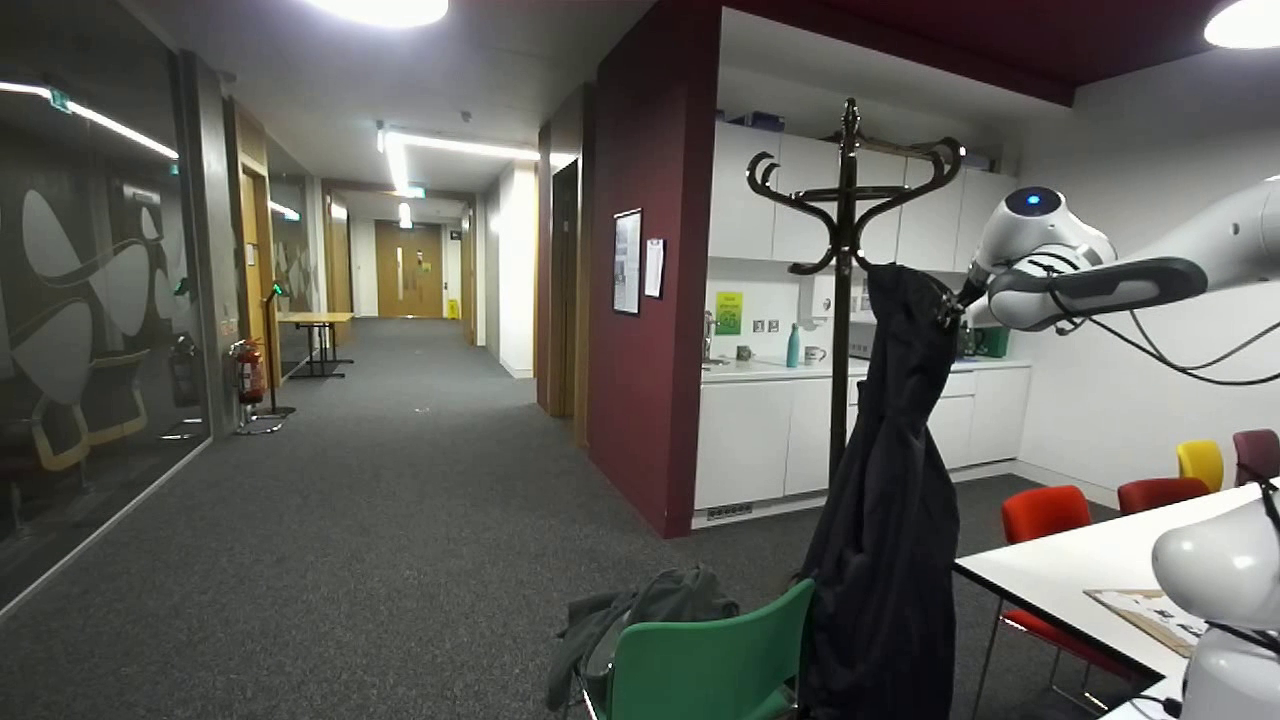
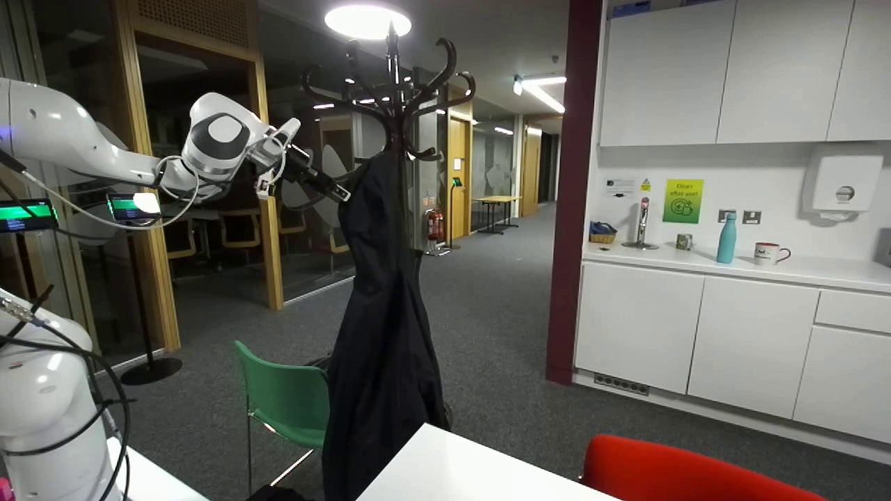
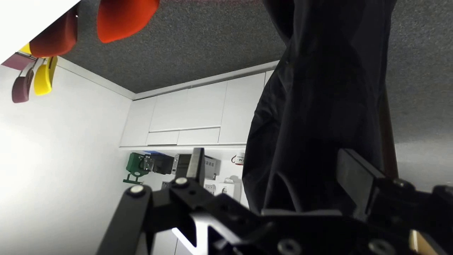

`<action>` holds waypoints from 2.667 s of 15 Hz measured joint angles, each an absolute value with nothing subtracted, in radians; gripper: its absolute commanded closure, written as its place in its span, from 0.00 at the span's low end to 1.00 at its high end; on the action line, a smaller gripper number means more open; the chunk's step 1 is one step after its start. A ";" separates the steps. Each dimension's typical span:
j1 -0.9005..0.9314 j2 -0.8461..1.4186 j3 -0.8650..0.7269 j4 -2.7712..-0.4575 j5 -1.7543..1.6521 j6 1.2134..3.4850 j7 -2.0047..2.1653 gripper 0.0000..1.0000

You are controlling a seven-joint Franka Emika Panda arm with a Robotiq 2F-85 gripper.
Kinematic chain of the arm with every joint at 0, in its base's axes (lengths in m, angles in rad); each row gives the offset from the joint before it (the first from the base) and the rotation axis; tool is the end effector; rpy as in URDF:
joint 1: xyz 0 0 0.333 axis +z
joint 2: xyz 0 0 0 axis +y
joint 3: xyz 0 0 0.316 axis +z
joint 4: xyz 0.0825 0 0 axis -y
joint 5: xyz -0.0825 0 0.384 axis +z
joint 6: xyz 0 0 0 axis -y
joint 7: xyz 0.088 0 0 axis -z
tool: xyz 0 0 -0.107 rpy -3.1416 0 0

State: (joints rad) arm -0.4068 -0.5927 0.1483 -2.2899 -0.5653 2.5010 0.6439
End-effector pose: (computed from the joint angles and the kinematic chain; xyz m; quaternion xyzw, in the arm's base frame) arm 0.4146 -0.0890 0.6591 0.8518 -0.2510 0.4109 0.2066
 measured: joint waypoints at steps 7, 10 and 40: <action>-0.379 -0.578 0.146 -2.272 -0.560 2.530 0.604 0.00; -0.358 -0.573 0.137 -2.266 -0.538 2.536 0.581 0.00; -0.306 -0.524 0.126 -2.156 -0.467 2.536 0.462 1.00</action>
State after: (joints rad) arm -0.3064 -0.5236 0.1255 -2.1564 -0.4671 2.5356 0.4623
